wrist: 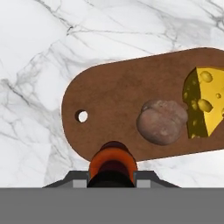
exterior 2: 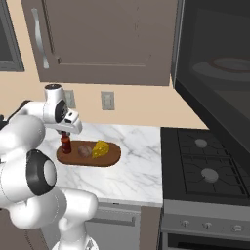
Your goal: Retrieve the reheated potato from the microwave, then place the potato, cheese, and condiment on the cutting board.
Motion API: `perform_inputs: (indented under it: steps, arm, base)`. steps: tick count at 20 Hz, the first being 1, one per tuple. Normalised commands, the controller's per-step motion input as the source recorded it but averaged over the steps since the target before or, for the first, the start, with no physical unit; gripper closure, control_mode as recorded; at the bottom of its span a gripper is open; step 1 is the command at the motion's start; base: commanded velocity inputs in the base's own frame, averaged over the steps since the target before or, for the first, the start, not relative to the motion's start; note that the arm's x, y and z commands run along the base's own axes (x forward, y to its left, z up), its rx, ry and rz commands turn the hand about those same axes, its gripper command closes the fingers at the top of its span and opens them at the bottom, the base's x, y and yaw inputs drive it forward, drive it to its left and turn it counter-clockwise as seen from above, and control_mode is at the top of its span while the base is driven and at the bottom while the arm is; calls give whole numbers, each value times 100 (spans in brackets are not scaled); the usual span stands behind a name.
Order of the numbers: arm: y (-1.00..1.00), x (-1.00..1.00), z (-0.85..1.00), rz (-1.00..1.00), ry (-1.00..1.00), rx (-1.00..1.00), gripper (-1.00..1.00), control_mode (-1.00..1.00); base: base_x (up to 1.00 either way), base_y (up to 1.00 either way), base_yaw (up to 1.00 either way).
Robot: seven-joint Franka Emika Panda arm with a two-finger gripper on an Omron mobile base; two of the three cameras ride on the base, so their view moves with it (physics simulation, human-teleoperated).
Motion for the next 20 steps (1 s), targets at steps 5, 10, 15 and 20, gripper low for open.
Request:
perform_inputs:
  steps: [5, 10, 15, 20]
  arm:
    - [6, 20, -19, 0, 0, 0, 100, -100]
    - [4, 18, -25, 0, 0, 0, 100, -100]
    - [3, 8, -21, 0, 0, 0, 100, -100]
    - [13, 3, -18, 0, 0, 0, -100, -100]
  base:
    - [0, 0, 0]
    - [0, 0, 0]
    - [0, 0, 0]
    - [0, 0, 0]
